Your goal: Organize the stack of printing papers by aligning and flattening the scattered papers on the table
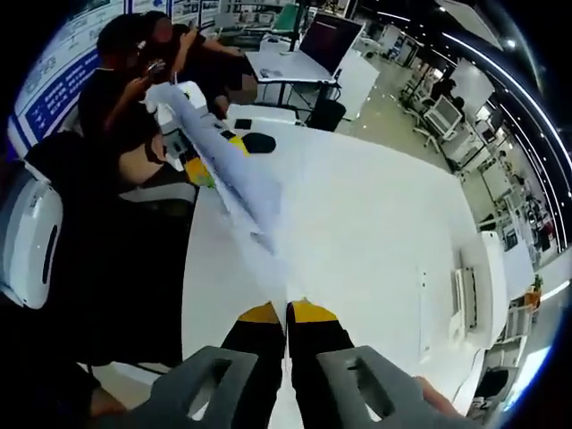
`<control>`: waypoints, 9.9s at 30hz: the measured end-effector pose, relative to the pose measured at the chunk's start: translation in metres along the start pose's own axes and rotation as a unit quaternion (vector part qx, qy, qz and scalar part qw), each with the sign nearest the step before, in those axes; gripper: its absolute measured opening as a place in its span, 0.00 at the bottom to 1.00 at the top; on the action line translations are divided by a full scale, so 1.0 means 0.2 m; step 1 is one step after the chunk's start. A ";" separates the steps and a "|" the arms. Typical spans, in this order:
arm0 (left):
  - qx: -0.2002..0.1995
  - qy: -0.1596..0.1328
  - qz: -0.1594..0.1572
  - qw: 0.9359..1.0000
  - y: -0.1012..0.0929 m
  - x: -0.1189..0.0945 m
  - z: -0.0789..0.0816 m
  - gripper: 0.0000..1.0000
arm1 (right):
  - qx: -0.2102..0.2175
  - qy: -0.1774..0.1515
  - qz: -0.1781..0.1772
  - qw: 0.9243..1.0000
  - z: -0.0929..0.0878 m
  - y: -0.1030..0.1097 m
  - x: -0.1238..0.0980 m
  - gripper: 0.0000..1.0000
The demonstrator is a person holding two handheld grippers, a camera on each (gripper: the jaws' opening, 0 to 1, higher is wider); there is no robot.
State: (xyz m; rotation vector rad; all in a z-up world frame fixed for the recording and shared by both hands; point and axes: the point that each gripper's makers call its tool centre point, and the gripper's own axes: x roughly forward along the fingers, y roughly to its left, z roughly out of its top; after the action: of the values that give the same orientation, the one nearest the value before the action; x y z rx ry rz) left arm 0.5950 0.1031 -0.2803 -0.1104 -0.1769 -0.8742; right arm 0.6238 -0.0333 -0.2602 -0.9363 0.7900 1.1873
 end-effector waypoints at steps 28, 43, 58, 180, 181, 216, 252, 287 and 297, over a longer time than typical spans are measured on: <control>0.005 0.006 -0.004 1.000 -0.01 0.02 -0.01 0.32 | -0.035 -0.025 0.014 0.999 0.22 0.06 0.07 0.00; 0.008 0.009 -0.006 1.000 -0.01 0.02 -0.02 0.32 | -0.069 -0.062 0.027 0.995 0.34 0.13 0.06 0.00; 0.010 0.012 -0.009 1.000 -0.03 0.03 -0.02 0.32 | -0.120 -0.052 0.019 0.991 0.39 0.21 0.07 0.00; 0.025 -0.004 0.011 1.000 -0.01 0.03 0.06 0.06 | -0.147 -0.211 -0.095 0.962 0.41 0.02 -0.01 0.26; 0.025 -0.005 0.011 1.000 -0.02 0.03 0.06 0.06 | -0.143 -0.217 -0.098 0.961 0.40 0.01 -0.02 0.27; 0.045 -0.034 0.019 0.998 -0.03 0.00 0.25 0.06 | 0.049 -0.451 0.036 0.891 0.13 -0.04 0.16 0.48; 0.068 -0.089 0.025 0.993 -0.06 -0.03 0.51 0.06 | 0.229 -0.566 0.134 0.781 -0.03 0.03 0.54 0.66; 0.018 -0.126 0.032 0.991 0.04 0.02 0.57 0.06 | 0.290 -0.721 0.349 0.523 0.24 0.12 0.35 0.08; 0.032 -0.117 0.068 0.990 0.12 0.00 0.51 0.06 | 0.280 -0.705 0.340 0.556 0.20 0.13 0.27 0.00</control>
State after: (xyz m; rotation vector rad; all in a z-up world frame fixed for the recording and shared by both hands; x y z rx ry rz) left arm 0.6020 0.1351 -0.1812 -0.1646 -0.4122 -0.7172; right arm 0.6110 0.0276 -0.2967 1.0469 0.0420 1.6797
